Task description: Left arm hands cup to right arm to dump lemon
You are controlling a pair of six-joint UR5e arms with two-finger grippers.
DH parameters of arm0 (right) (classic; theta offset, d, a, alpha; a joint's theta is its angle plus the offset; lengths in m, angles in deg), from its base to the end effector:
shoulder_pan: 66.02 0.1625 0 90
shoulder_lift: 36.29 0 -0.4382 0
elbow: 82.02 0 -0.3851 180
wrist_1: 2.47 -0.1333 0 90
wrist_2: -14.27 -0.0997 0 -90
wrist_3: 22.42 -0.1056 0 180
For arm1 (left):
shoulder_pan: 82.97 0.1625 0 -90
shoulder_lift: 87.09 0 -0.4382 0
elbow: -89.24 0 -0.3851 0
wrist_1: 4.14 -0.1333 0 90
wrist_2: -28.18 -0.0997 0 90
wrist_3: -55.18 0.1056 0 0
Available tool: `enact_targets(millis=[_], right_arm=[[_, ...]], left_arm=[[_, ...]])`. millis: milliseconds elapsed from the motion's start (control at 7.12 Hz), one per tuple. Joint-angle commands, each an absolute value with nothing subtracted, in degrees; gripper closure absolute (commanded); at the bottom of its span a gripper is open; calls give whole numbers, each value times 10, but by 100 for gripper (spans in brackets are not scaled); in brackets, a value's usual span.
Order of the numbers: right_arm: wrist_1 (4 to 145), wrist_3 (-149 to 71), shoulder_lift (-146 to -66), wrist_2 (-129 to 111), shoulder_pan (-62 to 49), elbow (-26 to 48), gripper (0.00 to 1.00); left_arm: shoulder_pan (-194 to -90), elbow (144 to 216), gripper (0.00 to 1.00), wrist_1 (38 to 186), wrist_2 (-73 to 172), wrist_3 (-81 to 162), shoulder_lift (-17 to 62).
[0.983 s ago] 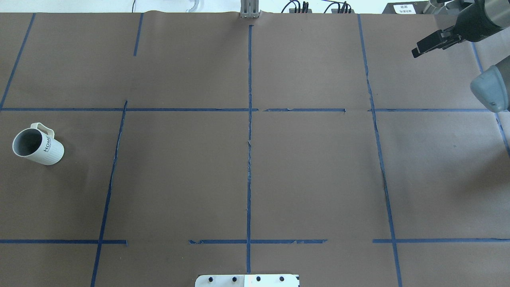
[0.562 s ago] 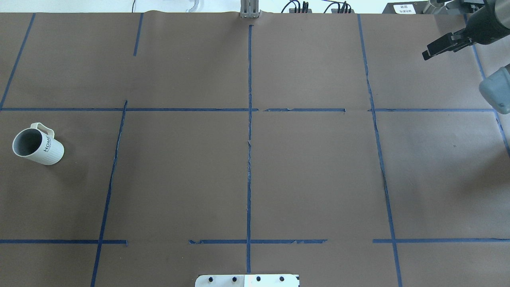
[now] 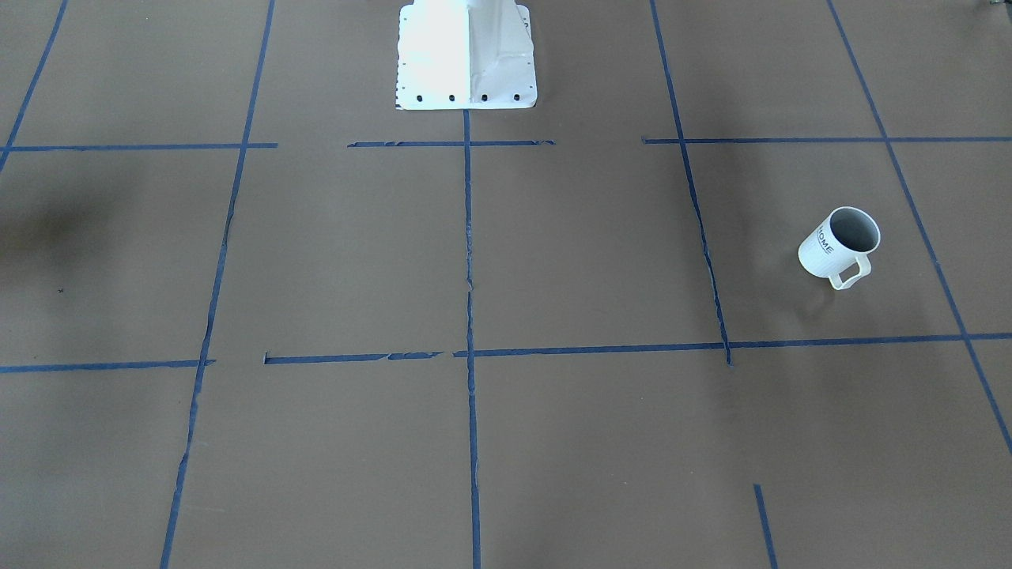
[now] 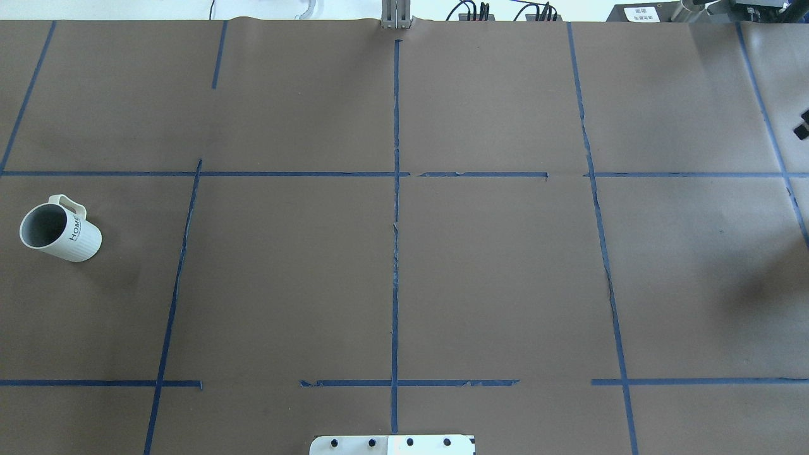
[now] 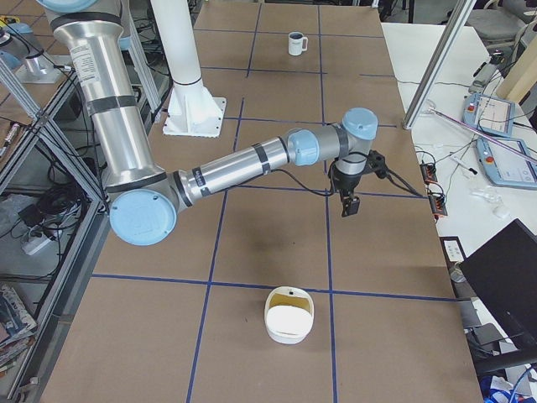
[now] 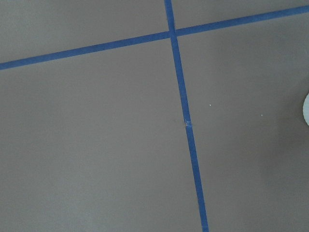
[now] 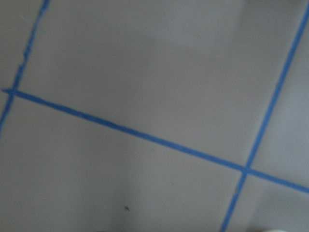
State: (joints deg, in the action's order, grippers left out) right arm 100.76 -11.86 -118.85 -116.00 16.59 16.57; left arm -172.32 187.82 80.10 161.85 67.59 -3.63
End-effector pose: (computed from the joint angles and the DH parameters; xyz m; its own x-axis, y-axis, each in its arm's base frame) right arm -0.0037 -0.5343 0.5663 0.7163 -0.3088 0.6257 0.2642 0.9500 0.1663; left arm -0.0555 -0.4301 0.6668 0.7044 0.1787 -0.6869 -0.1666 0.9824 0.0847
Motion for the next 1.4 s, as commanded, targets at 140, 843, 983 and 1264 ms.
enact_targets(millis=[140, 843, 983, 1264], right_arm=[[1016, -56, -1320, -1154, 241, 189, 0], [946, -65, -1357, -1155, 243, 195, 0], [946, -60, -1356, -1155, 242, 196, 0], [946, -56, -1357, -1155, 242, 195, 0]], left_arm=[[-1723, 1868, 0, 801, 1621, 673, -41], [-1724, 1879, 0, 802, 1616, 673, -46], [-1724, 1879, 0, 802, 1614, 675, -53], [-1724, 1873, 0, 802, 1614, 675, -54]])
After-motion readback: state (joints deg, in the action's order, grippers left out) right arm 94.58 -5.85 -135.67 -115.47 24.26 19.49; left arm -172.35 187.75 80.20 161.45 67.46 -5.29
